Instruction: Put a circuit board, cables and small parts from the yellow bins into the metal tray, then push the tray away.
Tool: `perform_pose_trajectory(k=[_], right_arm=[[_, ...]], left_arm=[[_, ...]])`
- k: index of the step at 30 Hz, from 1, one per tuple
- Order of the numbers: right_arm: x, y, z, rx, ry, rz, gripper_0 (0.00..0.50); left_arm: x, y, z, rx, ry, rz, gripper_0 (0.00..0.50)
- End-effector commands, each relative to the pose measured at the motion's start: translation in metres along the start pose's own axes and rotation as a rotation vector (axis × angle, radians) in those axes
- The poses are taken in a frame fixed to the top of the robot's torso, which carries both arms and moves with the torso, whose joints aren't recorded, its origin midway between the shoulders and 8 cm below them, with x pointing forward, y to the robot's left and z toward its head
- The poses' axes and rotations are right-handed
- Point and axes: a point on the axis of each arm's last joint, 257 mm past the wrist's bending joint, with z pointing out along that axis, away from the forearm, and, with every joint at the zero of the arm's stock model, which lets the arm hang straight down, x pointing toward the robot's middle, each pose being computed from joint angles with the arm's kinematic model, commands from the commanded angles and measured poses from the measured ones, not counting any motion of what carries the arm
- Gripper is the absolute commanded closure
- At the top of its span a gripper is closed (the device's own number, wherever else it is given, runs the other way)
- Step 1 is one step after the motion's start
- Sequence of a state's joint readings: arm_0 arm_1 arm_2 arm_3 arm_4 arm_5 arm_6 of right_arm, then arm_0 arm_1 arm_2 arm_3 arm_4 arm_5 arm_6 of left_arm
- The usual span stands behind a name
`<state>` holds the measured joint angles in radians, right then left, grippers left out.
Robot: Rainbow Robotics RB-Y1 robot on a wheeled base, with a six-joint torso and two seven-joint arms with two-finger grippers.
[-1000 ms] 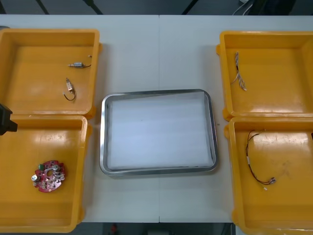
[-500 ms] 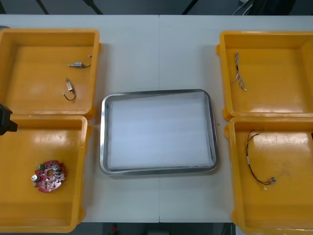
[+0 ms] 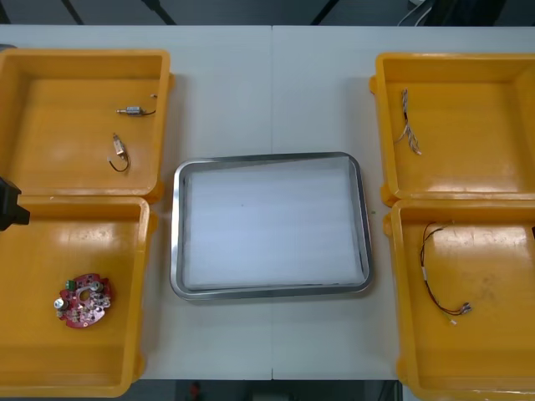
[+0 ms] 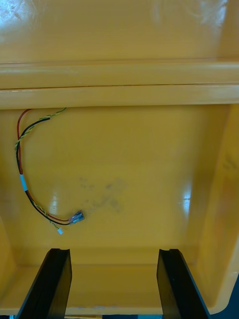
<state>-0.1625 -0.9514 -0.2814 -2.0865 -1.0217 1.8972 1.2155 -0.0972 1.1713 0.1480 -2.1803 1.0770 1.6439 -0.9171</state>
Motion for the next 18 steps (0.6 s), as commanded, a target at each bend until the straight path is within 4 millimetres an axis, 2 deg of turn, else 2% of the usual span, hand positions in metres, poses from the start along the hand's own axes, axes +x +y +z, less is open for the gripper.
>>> perform_pose_trajectory(k=[1, 18], right_arm=[[-0.0014, -0.0019, -0.0054, 0.005, -0.024, 0.006, 0.0], [-0.0014, -0.0019, -0.0054, 0.005, -0.024, 0.006, 0.0]], left_arm=[[-0.0009, 0.0105, -0.01, -0.039, -0.007, 0.042, 0.0], [-0.0009, 0.0105, -0.01, -0.039, -0.007, 0.042, 0.0]])
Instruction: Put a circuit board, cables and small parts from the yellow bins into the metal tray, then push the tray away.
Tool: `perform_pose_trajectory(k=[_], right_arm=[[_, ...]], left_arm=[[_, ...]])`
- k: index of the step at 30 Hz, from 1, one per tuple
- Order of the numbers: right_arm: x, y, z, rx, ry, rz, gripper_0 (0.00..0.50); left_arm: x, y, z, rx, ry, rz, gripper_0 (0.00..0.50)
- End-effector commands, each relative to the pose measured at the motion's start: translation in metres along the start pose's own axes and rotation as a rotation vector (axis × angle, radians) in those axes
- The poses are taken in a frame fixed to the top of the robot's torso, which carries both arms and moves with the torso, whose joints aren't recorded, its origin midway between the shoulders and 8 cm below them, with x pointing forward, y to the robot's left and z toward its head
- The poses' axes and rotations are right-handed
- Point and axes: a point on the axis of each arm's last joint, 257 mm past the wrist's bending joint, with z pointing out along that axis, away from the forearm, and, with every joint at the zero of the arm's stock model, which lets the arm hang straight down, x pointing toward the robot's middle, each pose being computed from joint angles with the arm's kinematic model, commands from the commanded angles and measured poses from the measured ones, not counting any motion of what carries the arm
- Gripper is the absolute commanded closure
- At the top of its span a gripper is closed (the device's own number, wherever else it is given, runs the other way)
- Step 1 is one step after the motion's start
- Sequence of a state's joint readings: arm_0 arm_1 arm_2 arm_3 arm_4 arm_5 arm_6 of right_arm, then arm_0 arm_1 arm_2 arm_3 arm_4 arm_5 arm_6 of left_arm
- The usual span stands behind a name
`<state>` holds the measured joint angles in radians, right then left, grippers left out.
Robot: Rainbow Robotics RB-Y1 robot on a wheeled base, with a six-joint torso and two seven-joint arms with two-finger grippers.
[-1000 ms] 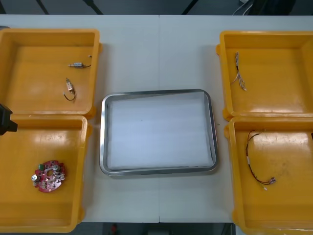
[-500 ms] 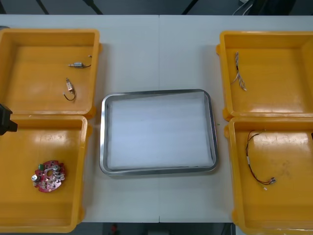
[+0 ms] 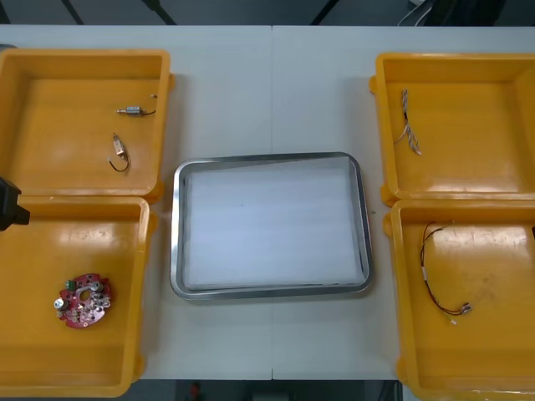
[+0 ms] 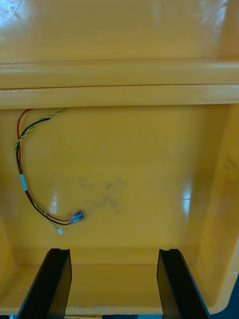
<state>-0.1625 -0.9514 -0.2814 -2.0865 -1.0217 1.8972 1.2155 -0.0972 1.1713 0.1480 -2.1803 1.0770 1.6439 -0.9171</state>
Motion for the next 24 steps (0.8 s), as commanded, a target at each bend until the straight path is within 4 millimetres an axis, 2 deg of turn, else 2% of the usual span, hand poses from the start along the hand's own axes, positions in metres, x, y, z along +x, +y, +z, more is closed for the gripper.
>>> perform_pose_trajectory(k=[1, 11, 12, 16, 17, 18, 24], right_arm=[[-0.001, -0.002, -0.005, 0.005, -0.024, 0.006, 0.0], [-0.001, -0.002, -0.005, 0.005, -0.024, 0.006, 0.0], [-0.001, -0.002, -0.005, 0.005, -0.024, 0.006, 0.0], [-0.001, -0.002, -0.005, 0.005, -0.024, 0.006, 0.0], [0.012, 0.008, 0.011, -0.031, 0.015, 0.016, 0.0], [0.013, 0.009, 0.012, -0.034, 0.018, 0.016, 0.0], [0.005, 0.024, 0.023, -0.06, -0.017, 0.031, 0.0]], left_arm=[[-0.001, 0.01, -0.01, -0.039, -0.007, 0.042, 0.0], [-0.001, 0.01, -0.01, -0.039, -0.007, 0.042, 0.0], [0.005, 0.01, -0.005, -0.032, 0.006, 0.034, 0.0], [0.0, 0.012, -0.008, -0.033, -0.009, 0.031, 0.0], [-0.002, 0.012, -0.009, -0.031, -0.014, 0.032, 0.0], [-0.002, 0.012, -0.009, -0.031, -0.014, 0.035, 0.0], [0.002, 0.017, -0.002, -0.031, -0.02, 0.099, 0.0]])
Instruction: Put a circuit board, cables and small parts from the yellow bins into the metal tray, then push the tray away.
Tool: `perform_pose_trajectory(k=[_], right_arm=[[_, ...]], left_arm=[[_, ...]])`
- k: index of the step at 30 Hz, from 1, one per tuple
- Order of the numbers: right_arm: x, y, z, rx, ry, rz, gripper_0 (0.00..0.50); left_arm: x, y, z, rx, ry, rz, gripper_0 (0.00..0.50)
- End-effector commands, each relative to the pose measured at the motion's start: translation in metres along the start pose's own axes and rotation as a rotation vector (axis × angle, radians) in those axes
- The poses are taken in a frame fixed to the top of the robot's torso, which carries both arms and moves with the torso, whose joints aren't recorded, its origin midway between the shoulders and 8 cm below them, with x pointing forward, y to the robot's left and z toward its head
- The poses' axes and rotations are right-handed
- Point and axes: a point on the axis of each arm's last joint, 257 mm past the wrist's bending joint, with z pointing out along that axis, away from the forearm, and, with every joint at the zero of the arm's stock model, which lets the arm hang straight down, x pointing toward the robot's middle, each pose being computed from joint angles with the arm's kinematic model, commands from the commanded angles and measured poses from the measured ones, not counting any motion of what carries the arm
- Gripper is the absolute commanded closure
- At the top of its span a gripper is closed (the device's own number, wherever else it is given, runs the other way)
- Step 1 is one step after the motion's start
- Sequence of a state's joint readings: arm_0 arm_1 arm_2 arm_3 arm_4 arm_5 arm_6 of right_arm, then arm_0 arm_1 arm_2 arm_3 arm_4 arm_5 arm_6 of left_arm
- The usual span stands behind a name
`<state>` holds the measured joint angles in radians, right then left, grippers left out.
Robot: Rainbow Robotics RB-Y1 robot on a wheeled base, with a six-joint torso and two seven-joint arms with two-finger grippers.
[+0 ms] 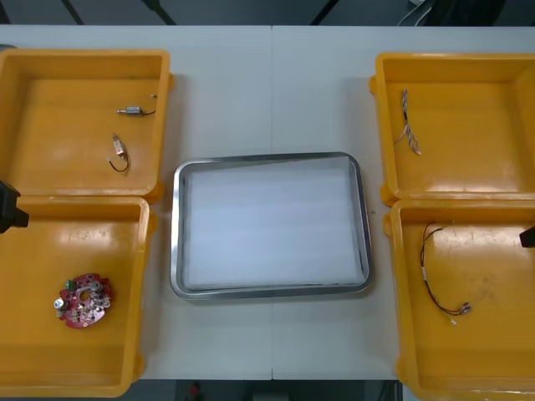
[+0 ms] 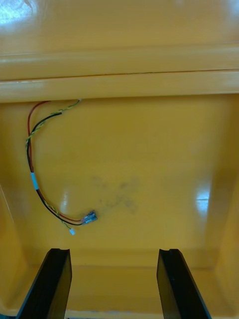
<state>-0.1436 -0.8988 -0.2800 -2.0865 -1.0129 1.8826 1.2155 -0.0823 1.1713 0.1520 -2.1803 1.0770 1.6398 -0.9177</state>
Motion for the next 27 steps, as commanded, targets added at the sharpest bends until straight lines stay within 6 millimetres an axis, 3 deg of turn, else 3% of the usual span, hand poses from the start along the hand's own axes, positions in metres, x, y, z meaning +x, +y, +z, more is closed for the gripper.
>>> perform_pose_trajectory(k=[1, 14, 27], right_arm=[[-0.002, 0.014, 0.013, -0.018, -0.03, 0.017, 0.0], [0.007, 0.058, 0.053, -0.062, -0.016, 0.149, 0.0], [0.022, 0.075, 0.104, 0.057, -0.044, 0.197, 0.0]], left_arm=[[-0.001, 0.018, -0.002, -0.028, -0.031, 0.118, 0.0], [0.005, 0.04, 0.008, 0.006, -0.003, 0.348, 0.0], [0.016, 0.035, 0.022, 0.062, -0.023, 0.731, 0.0]])
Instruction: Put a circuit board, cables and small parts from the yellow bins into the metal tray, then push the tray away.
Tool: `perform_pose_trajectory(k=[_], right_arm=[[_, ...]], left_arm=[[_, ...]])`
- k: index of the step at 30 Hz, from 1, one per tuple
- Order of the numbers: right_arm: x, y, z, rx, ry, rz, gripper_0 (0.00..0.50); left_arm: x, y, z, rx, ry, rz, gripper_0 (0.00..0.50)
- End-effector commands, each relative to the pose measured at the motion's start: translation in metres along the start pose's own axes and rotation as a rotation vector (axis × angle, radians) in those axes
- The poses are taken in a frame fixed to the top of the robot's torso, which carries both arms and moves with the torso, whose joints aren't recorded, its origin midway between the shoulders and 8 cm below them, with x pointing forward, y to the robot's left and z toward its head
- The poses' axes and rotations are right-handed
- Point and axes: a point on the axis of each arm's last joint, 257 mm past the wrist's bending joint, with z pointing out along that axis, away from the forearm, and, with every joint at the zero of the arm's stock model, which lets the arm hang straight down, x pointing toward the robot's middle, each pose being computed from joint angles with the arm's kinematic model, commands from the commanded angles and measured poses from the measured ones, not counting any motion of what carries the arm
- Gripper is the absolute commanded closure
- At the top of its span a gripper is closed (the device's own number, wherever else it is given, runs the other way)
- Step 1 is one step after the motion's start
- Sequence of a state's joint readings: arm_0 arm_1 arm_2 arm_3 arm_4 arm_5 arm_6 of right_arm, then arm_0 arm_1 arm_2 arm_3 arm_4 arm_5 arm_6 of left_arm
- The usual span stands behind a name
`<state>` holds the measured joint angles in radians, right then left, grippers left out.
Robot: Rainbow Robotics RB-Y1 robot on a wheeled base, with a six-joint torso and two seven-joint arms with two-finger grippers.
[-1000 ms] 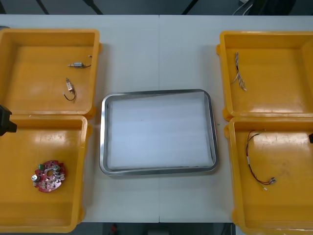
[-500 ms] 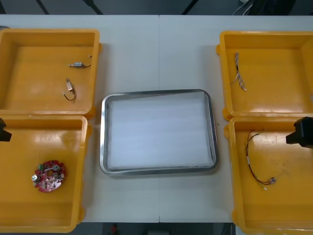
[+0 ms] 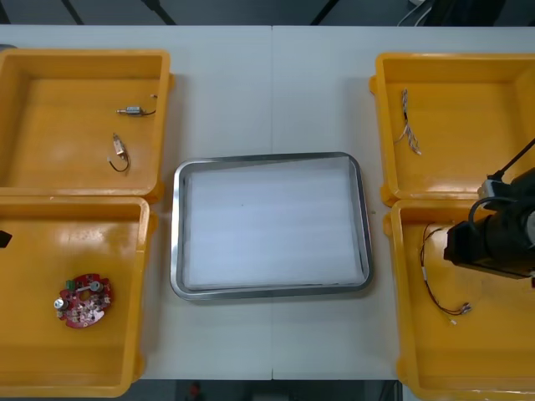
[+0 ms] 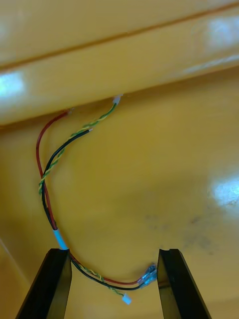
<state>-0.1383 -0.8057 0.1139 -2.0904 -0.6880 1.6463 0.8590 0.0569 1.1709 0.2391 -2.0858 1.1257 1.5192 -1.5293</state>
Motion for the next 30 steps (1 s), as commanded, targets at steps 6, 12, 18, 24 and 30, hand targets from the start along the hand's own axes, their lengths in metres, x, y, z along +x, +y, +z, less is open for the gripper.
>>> perform_pose_trajectory(k=[6, 12, 18, 24, 30], right_arm=[[0.028, 0.024, 0.019, -0.016, 0.008, 0.0, 0.0], [0.038, 0.029, 0.029, -0.061, -0.001, -0.005, 0.0], [0.04, 0.029, 0.034, -0.066, -0.023, -0.09, 0.0], [0.043, 0.028, 0.04, -0.05, -0.037, -0.132, 0.0], [0.045, 0.033, 0.044, -0.048, -0.049, -0.158, 0.0]], left_arm=[[0.022, -0.001, 0.014, 0.026, -0.015, 0.399, 0.0], [0.034, -0.004, 0.022, 0.039, -0.018, 0.511, 0.0], [0.044, -0.018, 0.034, 0.074, -0.029, 0.589, 0.0], [0.054, -0.043, 0.055, 0.122, -0.037, 0.618, 0.0], [0.062, -0.053, 0.065, 0.142, -0.03, 0.63, 0.0]])
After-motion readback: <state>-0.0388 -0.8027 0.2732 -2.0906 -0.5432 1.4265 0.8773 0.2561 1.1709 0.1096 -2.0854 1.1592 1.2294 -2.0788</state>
